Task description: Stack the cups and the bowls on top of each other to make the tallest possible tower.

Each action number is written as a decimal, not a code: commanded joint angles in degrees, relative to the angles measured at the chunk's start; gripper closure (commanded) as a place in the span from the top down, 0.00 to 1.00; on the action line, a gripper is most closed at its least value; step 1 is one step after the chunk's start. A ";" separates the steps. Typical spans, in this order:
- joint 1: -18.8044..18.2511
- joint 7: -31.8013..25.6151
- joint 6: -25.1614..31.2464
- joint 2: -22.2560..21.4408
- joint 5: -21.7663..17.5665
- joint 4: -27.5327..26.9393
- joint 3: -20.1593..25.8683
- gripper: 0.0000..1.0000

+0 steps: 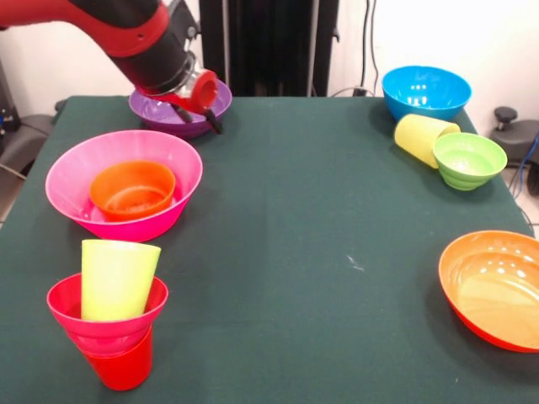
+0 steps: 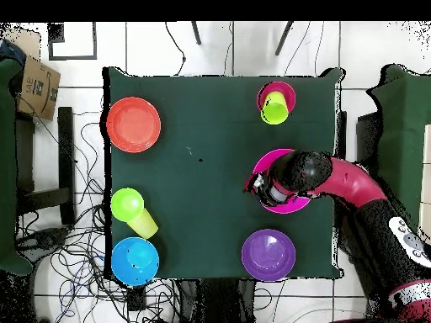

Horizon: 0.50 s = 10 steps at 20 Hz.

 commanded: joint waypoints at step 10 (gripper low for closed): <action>5.86 3.19 -15.85 7.92 3.77 3.79 1.37 1.00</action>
